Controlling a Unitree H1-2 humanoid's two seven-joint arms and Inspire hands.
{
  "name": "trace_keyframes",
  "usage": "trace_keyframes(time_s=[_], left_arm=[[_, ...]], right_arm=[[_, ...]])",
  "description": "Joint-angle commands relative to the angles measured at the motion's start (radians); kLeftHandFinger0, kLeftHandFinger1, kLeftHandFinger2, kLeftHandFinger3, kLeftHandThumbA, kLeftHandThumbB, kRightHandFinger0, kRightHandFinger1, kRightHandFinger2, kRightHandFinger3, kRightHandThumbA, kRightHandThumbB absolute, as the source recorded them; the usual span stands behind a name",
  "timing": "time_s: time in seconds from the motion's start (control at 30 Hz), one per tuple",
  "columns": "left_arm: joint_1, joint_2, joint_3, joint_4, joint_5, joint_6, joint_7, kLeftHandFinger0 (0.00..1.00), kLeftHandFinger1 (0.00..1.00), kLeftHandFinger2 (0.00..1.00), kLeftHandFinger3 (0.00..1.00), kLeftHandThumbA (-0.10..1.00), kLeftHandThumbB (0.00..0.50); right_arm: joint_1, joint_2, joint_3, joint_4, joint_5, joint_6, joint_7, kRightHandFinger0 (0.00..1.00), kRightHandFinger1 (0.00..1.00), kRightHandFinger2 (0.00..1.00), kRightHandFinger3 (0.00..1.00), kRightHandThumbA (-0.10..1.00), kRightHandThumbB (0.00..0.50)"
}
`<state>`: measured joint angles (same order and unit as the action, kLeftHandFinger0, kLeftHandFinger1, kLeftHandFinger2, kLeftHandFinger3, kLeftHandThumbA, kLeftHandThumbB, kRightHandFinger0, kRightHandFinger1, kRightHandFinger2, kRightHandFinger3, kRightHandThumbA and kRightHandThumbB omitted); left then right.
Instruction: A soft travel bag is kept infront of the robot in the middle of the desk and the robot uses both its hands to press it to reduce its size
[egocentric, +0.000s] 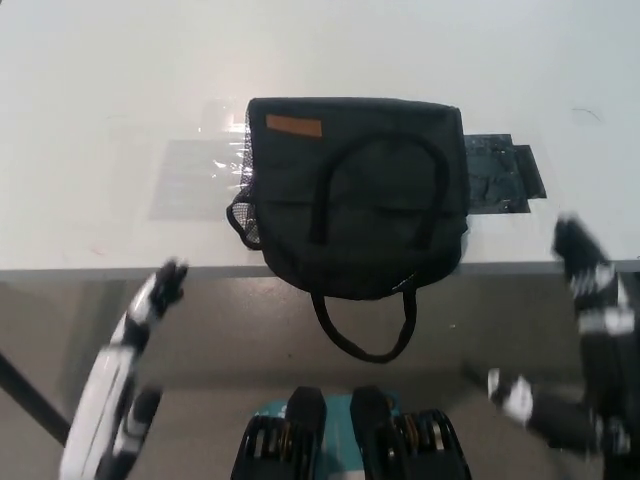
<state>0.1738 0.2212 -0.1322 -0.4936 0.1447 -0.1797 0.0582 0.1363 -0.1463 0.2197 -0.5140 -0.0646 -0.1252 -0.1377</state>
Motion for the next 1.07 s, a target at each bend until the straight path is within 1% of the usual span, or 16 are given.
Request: trace_keyframes(time_s=[0.0,0.03,0.13,0.17,0.2,0.27,0.33,0.4,0.43,0.47,0.53,0.57,0.8,0.9,0.93,1.03], left_arm=[[0.032,0.001,-0.006,0.163,-0.003,-0.226,-0.013,1.0,1.0,1.0,1.0,1.0,0.227],[0.045,-0.005,-0.009,0.211,-0.008,-0.208,-0.014,1.0,1.0,1.0,1.0,1.0,0.249],[0.045,-0.007,-0.007,0.223,-0.008,-0.217,-0.016,1.0,1.0,1.0,1.0,1.0,0.249],[0.048,-0.007,-0.02,0.342,0.006,-0.231,-0.02,1.0,1.0,1.0,1.0,1.0,0.246],[0.047,-0.006,-0.022,0.369,0.008,-0.236,-0.022,1.0,1.0,1.0,1.0,1.0,0.241],[0.036,-0.015,-0.017,0.421,0.002,-0.2,-0.02,1.0,1.0,1.0,1.0,1.0,0.236],[0.012,-0.025,-0.014,0.45,-0.027,-0.174,-0.03,1.0,1.0,1.0,1.0,1.0,0.223],[0.006,-0.025,-0.007,0.45,-0.042,-0.157,-0.04,1.0,1.0,1.0,1.0,1.0,0.201],[0.007,-0.025,-0.004,0.439,-0.053,-0.136,-0.048,1.0,1.0,1.0,1.0,1.0,0.199],[0.007,-0.024,-0.003,0.438,-0.057,-0.139,-0.052,1.0,1.0,1.0,1.0,1.0,0.187],[0.007,-0.026,-0.001,0.432,-0.062,-0.128,-0.057,1.0,1.0,1.0,1.0,1.0,0.187],[0.011,-0.028,-0.001,0.421,-0.064,-0.115,-0.061,1.0,1.0,1.0,1.0,1.0,0.176],[0.005,-0.032,0.004,0.415,-0.04,-0.12,-0.066,1.0,1.0,1.0,1.0,1.0,0.157],[0.001,-0.035,0.007,0.419,-0.039,-0.126,-0.065,1.0,1.0,1.0,1.0,1.0,0.163],[0.005,-0.033,0.009,0.412,-0.04,-0.11,-0.068,1.0,1.0,1.0,1.0,1.0,0.177],[0.004,-0.033,0.009,0.412,-0.039,-0.108,-0.072,1.0,1.0,1.0,1.0,1.0,0.176]], right_arm=[[0.064,0.015,-0.005,0.179,0.022,-0.284,0.026,1.0,1.0,1.0,1.0,1.0,0.145],[0.071,0.021,-0.009,0.245,0.033,-0.31,0.025,1.0,1.0,1.0,1.0,1.0,0.141],[0.072,0.024,-0.013,0.261,0.034,-0.327,0.029,1.0,1.0,1.0,1.0,1.0,0.141],[0.087,0.029,-0.019,0.394,0.043,-0.343,0.025,1.0,1.0,1.0,1.0,1.0,0.155],[0.091,0.033,-0.02,0.425,0.049,-0.345,0.026,1.0,1.0,1.0,1.0,1.0,0.155],[0.086,0.033,-0.021,0.494,0.039,-0.345,0.024,1.0,1.0,1.0,1.0,1.0,0.152],[0.063,0.036,-0.033,0.54,0.045,-0.345,0.027,1.0,1.0,1.0,1.0,1.0,0.165],[0.046,0.04,-0.037,0.545,0.043,-0.345,0.033,1.0,1.0,1.0,1.0,1.0,0.179],[0.041,0.043,-0.04,0.548,0.05,-0.345,0.041,1.0,1.0,1.0,1.0,1.0,0.173],[0.037,0.045,-0.042,0.549,0.064,-0.345,0.053,1.0,1.0,1.0,1.0,1.0,0.168],[0.037,0.048,-0.044,0.544,0.069,-0.345,0.062,1.0,1.0,1.0,1.0,1.0,0.154],[0.04,0.049,-0.046,0.536,0.06,-0.345,0.061,1.0,1.0,1.0,1.0,1.0,0.163],[0.032,0.056,-0.061,0.537,0.053,-0.345,0.069,1.0,1.0,1.0,1.0,1.0,0.176],[0.027,0.057,-0.066,0.538,0.06,-0.345,0.077,1.0,1.0,1.0,1.0,1.0,0.174],[0.026,0.058,-0.068,0.537,0.057,-0.345,0.078,1.0,1.0,1.0,1.0,1.0,0.178],[0.024,0.06,-0.071,0.536,0.053,-0.345,0.081,1.0,1.0,1.0,1.0,1.0,0.172]])
